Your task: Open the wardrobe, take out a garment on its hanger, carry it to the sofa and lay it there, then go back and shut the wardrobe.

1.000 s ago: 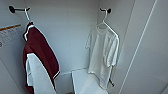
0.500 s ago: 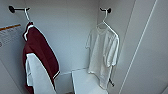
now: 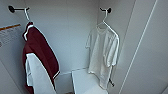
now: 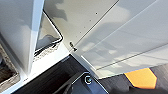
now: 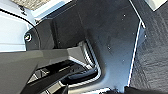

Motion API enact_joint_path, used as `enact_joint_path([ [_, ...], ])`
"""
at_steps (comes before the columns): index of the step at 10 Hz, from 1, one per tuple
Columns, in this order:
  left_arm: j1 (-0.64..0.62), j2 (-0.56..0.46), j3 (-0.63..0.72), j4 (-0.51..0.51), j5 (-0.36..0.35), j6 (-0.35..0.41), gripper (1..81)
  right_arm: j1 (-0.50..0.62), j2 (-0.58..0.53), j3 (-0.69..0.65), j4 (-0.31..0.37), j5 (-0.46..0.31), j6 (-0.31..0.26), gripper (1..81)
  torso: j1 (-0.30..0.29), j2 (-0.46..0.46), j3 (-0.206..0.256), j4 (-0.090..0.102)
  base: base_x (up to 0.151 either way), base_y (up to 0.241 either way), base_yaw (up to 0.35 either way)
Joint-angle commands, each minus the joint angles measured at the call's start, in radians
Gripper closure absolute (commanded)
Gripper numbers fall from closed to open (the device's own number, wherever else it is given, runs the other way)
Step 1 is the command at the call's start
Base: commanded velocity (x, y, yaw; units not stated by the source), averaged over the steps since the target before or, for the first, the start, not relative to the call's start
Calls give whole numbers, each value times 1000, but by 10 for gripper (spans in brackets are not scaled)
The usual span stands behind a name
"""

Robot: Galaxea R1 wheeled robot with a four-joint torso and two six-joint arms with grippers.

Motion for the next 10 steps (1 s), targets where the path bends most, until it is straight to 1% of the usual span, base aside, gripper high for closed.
enact_joint_path([
  [1, -231, -96, 231, -57, 63, -7, 10, 37, 5, 2, -10, -51, -4, 10, 0, 0, 0, 0, 0, 0, 0],
  [3, -306, -126, 319, -101, 68, -18, 10, 39, 4, 1, -10, -52, -2, 10, 0, 0, 0, 0, 0, 0, 0],
  [5, -405, -141, 371, -112, 71, -58, 10, 43, 4, 1, -8, -54, -2, 10, 0, 0, 0, 0, 0, 0, 0],
  [6, -465, -142, 399, -114, 88, -96, 10, 48, 4, 1, -8, -55, -2, 10, 0, 0, 0, 0, 0, 0, 0],
  [8, -586, -124, 390, -114, 128, -162, 10, 55, 4, 1, -8, -55, -2, 10, 0, 0, -1, 0, 0, 0, 0],
  [10, -695, -125, 382, -117, 134, -253, 10, 55, 4, 1, -5, -55, 2, 10, 0, 0, -1, 0, 0, 0, 0],
])
